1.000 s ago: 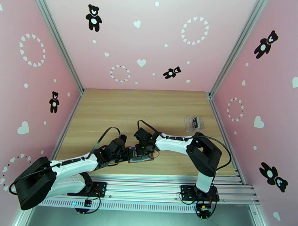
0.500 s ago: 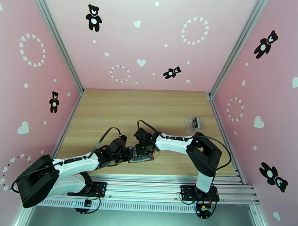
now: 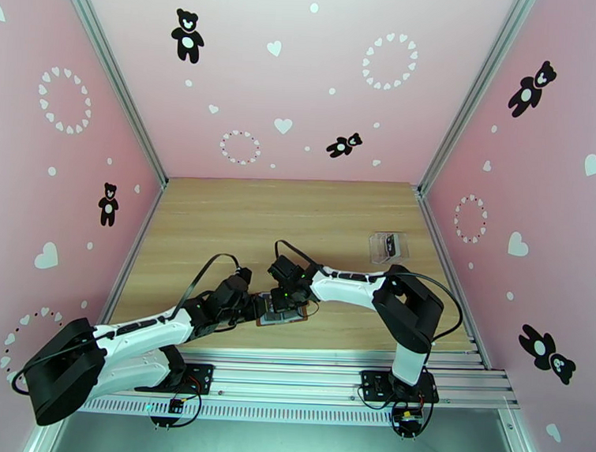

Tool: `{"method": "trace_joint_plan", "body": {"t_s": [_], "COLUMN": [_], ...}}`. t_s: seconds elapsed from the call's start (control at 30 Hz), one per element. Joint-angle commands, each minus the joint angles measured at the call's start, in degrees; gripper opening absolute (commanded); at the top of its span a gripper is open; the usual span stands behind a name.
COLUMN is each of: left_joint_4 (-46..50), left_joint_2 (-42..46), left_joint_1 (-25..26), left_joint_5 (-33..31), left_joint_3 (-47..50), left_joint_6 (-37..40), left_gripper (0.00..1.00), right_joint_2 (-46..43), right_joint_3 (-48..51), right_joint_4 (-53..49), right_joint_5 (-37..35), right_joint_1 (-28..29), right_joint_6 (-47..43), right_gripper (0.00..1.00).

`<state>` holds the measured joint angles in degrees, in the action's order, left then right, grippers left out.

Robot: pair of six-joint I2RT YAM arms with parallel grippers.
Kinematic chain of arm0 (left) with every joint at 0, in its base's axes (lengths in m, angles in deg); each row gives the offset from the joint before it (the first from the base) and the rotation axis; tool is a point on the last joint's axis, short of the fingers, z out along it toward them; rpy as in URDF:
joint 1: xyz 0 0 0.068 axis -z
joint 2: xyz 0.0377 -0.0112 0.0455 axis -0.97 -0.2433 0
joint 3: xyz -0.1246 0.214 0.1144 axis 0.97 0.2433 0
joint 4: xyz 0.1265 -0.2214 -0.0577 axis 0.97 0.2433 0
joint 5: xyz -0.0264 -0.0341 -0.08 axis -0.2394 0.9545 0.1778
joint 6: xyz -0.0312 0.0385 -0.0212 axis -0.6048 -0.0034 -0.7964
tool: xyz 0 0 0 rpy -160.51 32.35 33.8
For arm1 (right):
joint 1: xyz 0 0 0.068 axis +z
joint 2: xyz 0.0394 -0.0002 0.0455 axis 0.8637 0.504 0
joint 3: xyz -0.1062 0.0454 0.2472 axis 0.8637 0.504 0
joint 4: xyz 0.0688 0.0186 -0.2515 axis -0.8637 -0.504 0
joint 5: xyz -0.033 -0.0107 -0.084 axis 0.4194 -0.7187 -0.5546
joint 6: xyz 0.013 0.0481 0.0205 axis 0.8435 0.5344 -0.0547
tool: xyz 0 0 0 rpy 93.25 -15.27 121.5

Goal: Put the credit cards into the card holder

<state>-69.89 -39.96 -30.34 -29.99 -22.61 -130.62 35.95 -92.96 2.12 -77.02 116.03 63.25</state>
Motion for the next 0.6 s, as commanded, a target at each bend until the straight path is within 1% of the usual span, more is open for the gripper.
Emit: {"method": "trace_joint_plan", "body": {"t_s": [0.0,0.57], "left_joint_4": [-0.9,-3.5], "left_joint_2": [-1.8,-5.1], "left_joint_1": [0.6,1.3], "left_joint_5": [0.2,1.4], "left_joint_3": [-0.8,-1.6], "left_joint_6": [-0.7,-0.8], "left_gripper": [0.24,0.24], "right_joint_2": [1.0,0.9], "right_joint_3": [1.5,1.8], "right_joint_4": [-1.6,-1.4], "right_joint_5": [0.0,0.1], "right_joint_1": [0.4,0.4], "right_joint_6": [-0.2,-0.3], "right_gripper": [0.03,0.03]}}
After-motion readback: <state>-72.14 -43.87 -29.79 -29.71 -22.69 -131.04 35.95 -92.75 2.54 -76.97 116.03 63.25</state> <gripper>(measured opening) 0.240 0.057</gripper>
